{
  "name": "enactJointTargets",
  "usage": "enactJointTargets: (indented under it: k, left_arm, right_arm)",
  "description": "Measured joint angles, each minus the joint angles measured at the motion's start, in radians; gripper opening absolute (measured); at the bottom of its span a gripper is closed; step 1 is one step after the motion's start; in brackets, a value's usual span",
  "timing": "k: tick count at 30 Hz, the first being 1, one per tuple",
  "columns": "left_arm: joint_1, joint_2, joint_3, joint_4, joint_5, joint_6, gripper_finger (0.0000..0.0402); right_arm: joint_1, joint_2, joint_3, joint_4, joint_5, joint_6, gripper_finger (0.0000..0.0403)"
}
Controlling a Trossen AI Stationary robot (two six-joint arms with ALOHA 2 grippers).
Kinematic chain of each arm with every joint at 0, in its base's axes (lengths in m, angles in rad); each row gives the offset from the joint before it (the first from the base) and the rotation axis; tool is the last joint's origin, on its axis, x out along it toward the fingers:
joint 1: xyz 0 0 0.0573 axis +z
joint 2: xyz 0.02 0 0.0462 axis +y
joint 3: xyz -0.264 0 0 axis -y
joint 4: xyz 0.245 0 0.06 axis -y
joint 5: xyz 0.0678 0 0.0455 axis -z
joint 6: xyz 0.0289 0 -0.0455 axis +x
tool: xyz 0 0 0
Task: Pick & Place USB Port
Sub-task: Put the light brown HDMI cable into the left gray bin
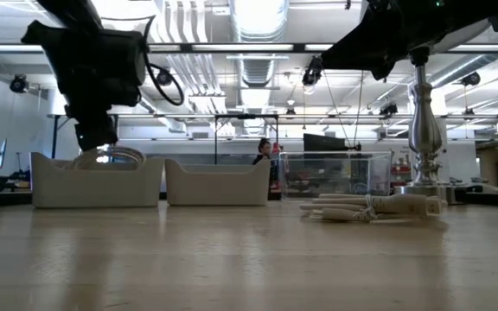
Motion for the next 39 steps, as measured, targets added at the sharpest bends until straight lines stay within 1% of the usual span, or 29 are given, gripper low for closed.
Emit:
enactJointTargets:
  k: [5, 13, 17, 23, 26, 31, 35, 39]
  left_arm:
    - [0.017, 0.000, -0.001, 0.001, 0.008, 0.006, 0.0083]
    - [0.019, 0.000, 0.014, -0.001, 0.019, 0.010, 0.0120]
    - [0.018, 0.000, 0.053, -0.003, 0.049, 0.050, 0.0133]
    - [0.016, -0.016, 0.141, -0.018, 0.058, 0.066, 0.0138]
    - [0.012, -0.024, 0.198, -0.028, 0.119, 0.066, 0.0138]
    - [0.007, -0.030, 0.268, -0.038, 0.271, 0.068, 0.0138]
    - [-0.020, -0.030, 0.284, -0.038, 0.402, 0.112, 0.0138]
    - [-0.079, -0.030, 0.284, -0.039, 0.552, 0.114, 0.0138]
  right_arm:
    - [0.000, 0.000, 0.000, 0.000, 0.000, 0.000, 0.0106]
    - [0.000, 0.000, 0.000, 0.000, 0.001, -0.001, 0.0094]
    - [0.000, 0.000, 0.000, 0.000, 0.002, -0.023, 0.0095]
    - [0.000, 0.000, 0.000, 0.000, 0.002, -0.030, 0.0110]
    - [0.000, 0.000, 0.000, 0.000, 0.003, -0.030, 0.0118]
    - [0.000, 0.000, 0.000, 0.000, 0.003, -0.070, 0.0130]
    - [0.000, 0.000, 0.000, 0.000, 0.003, -0.127, 0.0136]
    - [0.000, 0.000, 0.000, 0.005, 0.003, -0.185, 0.0137]
